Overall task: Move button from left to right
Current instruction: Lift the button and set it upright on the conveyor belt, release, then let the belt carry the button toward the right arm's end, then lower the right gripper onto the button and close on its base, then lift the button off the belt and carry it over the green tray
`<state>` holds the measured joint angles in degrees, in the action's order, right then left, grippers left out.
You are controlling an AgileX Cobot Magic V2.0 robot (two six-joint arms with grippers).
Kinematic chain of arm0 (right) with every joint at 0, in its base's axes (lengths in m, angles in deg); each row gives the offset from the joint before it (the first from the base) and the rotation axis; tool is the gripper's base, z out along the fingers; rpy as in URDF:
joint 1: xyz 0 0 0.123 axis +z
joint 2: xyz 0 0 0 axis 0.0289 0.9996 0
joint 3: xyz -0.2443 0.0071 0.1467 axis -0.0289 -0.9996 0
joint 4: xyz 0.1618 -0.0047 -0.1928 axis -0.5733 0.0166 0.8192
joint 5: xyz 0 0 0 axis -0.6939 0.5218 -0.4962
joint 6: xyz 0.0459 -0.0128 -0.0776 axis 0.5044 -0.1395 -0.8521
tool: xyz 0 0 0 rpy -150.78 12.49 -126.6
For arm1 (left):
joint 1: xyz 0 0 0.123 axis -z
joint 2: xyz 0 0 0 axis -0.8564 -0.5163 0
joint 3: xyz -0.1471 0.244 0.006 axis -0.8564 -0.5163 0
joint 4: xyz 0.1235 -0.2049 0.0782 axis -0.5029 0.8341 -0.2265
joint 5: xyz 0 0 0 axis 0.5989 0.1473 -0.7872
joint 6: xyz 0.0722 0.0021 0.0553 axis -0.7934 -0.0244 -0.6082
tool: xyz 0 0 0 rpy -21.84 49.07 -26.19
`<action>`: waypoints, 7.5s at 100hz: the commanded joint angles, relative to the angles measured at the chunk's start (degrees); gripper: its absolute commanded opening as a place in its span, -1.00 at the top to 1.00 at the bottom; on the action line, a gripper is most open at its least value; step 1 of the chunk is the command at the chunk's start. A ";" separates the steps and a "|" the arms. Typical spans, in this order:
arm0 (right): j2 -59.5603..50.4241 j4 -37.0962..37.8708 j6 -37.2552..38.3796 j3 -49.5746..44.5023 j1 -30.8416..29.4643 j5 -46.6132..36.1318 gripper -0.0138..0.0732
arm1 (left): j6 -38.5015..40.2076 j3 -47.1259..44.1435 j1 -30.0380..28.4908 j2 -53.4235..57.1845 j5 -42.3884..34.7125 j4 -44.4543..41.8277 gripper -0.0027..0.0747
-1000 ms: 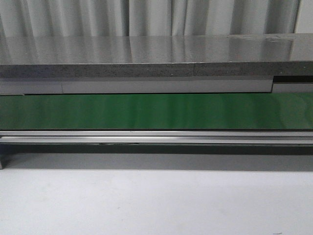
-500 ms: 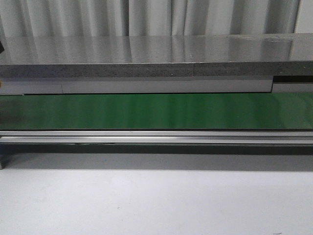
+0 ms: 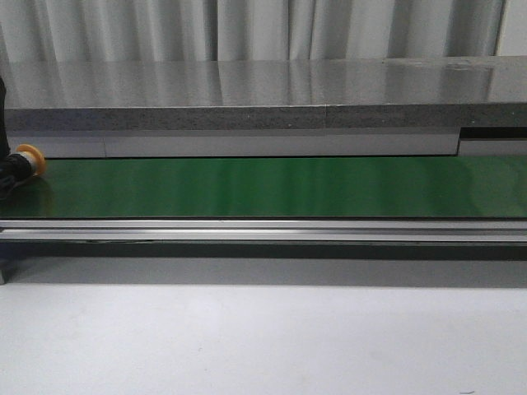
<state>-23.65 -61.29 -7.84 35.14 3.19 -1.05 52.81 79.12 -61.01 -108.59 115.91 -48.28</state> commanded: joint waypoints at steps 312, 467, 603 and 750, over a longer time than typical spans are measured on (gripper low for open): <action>25.02 0.46 0.14 28.14 -0.13 11.71 0.96 | -0.82 -63.50 11.16 83.86 -53.60 6.65 0.92; 62.07 -11.61 0.14 51.40 -0.08 31.57 -0.65 | -0.82 -63.50 11.16 83.86 -53.60 6.65 0.92; 90.26 -12.07 -1.54 59.38 10.84 14.03 -0.62 | -0.82 -63.50 11.16 83.86 -53.60 6.65 0.92; 91.25 4.41 -21.45 76.40 -24.74 29.96 0.27 | -0.82 -63.50 11.16 83.86 -53.60 6.65 0.92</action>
<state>67.65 -54.78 -25.21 109.64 -20.19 31.84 51.92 14.01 -50.21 -24.33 66.92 -42.24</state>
